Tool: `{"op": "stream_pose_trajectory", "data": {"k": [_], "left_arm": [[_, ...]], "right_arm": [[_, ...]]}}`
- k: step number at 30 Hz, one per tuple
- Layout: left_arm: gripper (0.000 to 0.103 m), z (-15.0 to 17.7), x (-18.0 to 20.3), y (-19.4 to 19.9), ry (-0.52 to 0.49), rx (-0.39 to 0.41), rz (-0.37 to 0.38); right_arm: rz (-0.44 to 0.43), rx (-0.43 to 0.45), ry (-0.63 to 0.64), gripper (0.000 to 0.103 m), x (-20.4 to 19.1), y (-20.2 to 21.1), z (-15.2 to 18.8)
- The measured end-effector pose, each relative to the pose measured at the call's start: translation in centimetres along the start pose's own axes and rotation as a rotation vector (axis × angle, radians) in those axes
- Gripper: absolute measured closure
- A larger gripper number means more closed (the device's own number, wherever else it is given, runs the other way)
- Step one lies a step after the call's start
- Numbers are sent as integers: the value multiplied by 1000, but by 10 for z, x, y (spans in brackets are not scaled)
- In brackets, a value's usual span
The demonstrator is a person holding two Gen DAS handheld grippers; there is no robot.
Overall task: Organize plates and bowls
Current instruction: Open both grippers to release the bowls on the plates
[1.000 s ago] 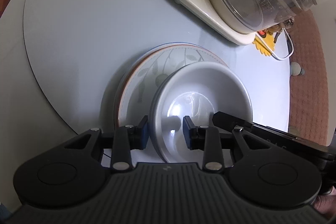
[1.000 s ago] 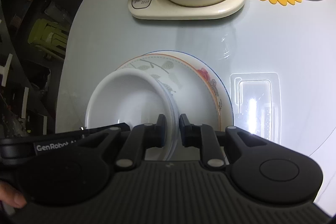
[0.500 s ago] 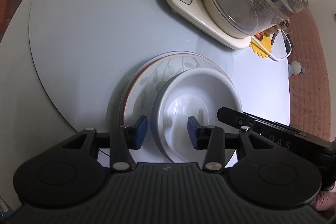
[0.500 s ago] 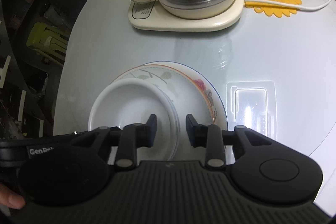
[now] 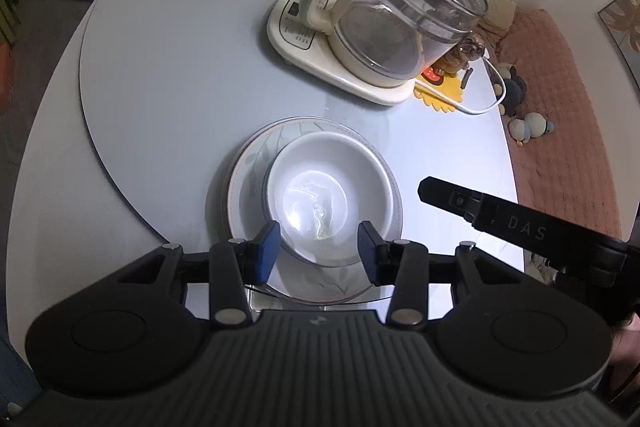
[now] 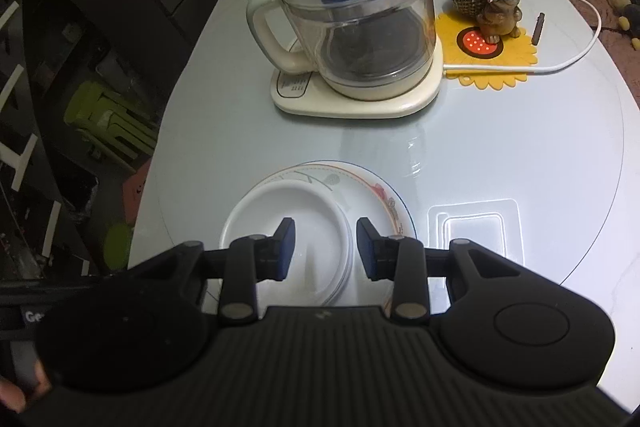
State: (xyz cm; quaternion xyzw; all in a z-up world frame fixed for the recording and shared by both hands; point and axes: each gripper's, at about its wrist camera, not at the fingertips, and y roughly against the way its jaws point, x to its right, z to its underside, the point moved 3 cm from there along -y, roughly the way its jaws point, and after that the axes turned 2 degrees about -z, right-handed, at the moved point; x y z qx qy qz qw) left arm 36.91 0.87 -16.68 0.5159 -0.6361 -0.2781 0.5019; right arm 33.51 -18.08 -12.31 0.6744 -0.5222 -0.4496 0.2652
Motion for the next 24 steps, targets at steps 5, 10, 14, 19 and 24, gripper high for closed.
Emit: {"op": "stream_pose_trajectory", "data": {"k": [5,10,14,19,24], "left_arm": [[55,11,11,37,-44,67,-2],[55,23,19,72,-64,137,2],[55,36,19,90,-62,151,25],[54,55,20,119,-86,194,28],[46,70,21,150,-120,262,15]], "right_arm": [[-4,63,14,66,-8,31,9],[-16,121,30,66,-17,60,20],[-18,169,36,66,-23,86,29],[-23,232,36,66,-31,117,38],[-21,296,49,66,-37,147,50]]}}
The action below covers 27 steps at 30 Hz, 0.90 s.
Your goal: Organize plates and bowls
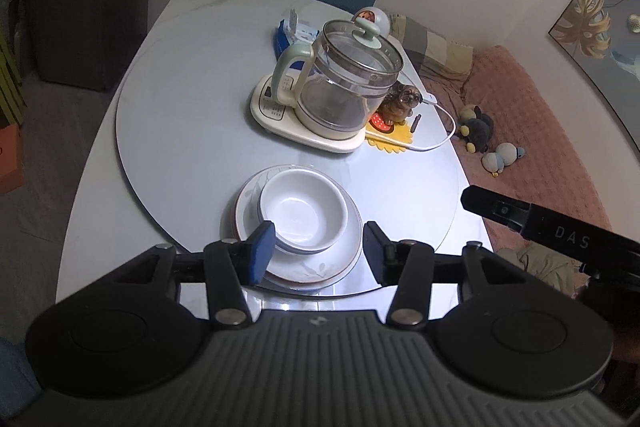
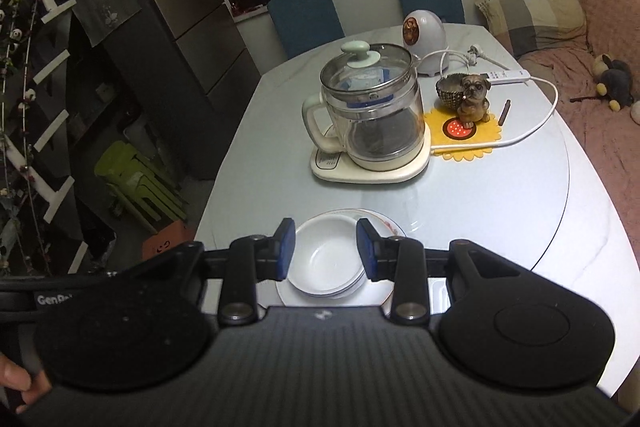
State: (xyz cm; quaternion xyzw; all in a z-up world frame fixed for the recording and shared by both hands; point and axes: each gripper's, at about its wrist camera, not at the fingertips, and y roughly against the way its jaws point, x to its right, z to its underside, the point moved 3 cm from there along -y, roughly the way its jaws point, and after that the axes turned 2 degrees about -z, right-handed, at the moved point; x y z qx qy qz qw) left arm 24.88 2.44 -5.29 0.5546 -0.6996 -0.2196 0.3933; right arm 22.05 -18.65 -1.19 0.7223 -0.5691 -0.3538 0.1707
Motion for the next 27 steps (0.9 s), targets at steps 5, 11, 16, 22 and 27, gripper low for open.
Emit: {"op": "stream_pose_trajectory", "data": {"k": [5,11,16,22,27], "left_arm": [[29,9,1,35,-35,72,-30],[11,25,0,76,-59,151,-76],[5,45,0,99,-72,177,-95],[3,68,-1,118,-75,187,-119],[3,86,-6,125,-60,184,-137]], "right_arm": [[7,69,12,27,-4,30,9],[36,109,9,18,-7,57,24],[44,109,20,18,-13,71,42],[59,113,38,18,-19,83,62],[80,107,48,18,-20,92,80]]}}
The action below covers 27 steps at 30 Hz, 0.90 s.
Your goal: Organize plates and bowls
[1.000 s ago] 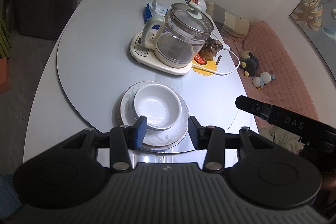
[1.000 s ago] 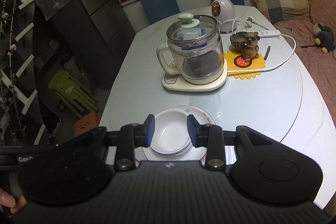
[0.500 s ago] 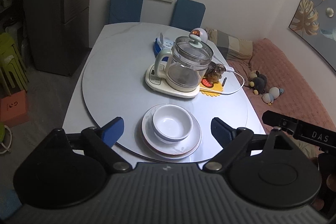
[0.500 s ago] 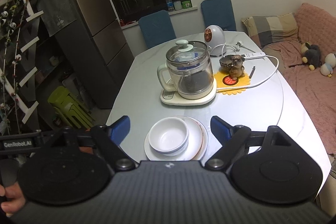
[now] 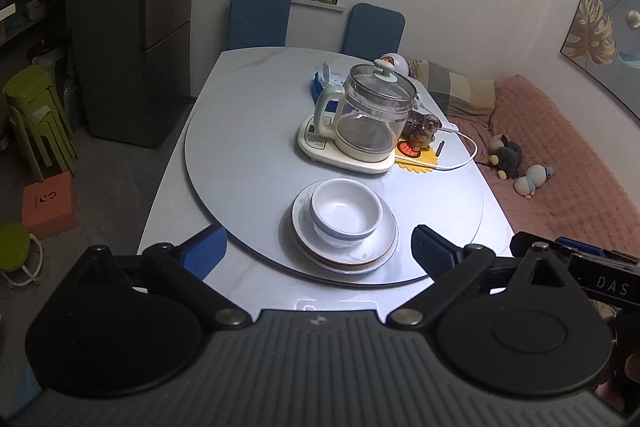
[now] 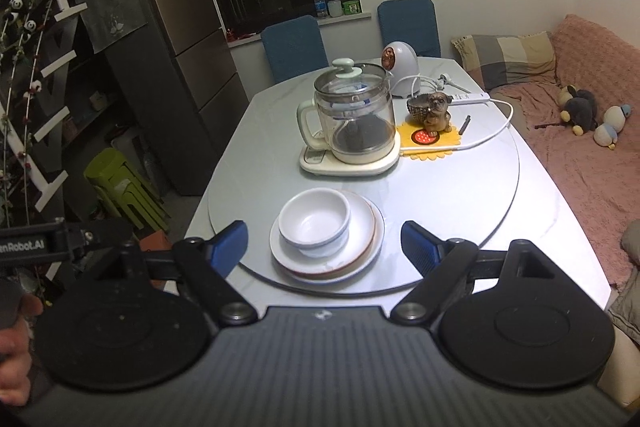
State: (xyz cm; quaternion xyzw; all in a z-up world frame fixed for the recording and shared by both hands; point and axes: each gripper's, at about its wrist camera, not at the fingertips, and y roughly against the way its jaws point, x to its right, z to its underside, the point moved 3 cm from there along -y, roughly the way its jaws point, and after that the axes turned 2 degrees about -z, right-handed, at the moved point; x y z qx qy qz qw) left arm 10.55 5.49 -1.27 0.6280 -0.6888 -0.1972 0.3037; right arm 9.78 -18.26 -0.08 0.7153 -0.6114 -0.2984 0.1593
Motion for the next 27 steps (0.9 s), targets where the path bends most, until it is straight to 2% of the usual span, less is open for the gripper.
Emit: {"op": "stream_pose_trajectory", "data": {"k": [16,27], "left_arm": [[3,52,2,19,-45,-21,-48],[3,66,-3,22,-36,-34,-65]], "right_arm": [[27,1,30,18,-2,25,49],[45,1,28,18,-1,30,55]]}}
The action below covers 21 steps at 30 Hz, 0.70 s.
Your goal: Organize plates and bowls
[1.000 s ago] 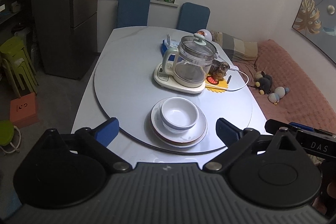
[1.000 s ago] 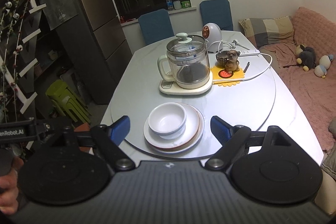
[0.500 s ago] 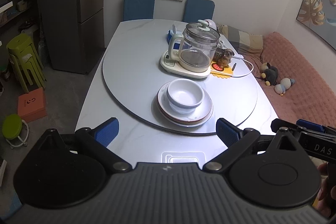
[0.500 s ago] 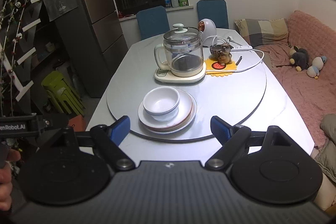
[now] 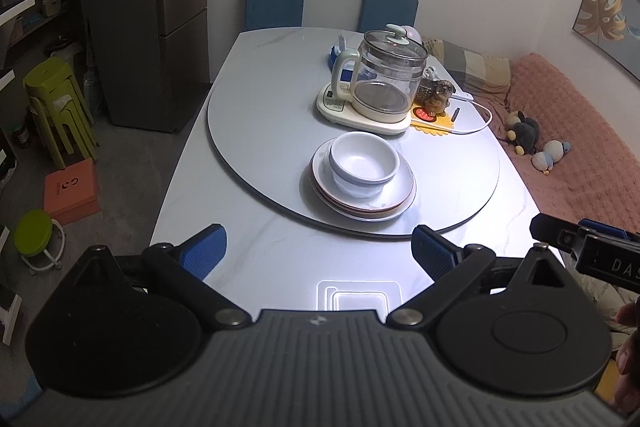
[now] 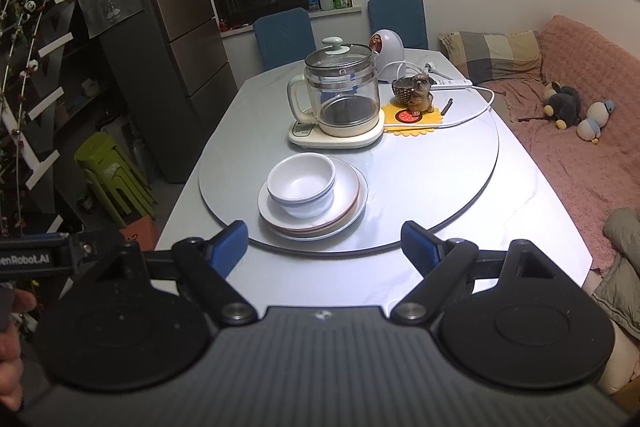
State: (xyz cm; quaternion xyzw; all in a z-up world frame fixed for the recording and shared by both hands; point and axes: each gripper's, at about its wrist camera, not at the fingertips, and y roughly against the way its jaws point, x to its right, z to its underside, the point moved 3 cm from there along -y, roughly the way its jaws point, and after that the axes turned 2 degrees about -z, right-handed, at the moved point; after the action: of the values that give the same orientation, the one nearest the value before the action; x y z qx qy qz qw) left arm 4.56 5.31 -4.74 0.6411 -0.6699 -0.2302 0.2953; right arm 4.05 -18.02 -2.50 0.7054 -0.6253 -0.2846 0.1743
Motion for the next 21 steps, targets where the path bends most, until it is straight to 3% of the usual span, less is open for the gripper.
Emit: {"op": "stream_pose_trajectory", "data": {"k": [21], "left_arm": [[2,4,-5,4,12,-5,-17]], "right_arm": [[-6,-36,25,18,-6,-9,1]]}}
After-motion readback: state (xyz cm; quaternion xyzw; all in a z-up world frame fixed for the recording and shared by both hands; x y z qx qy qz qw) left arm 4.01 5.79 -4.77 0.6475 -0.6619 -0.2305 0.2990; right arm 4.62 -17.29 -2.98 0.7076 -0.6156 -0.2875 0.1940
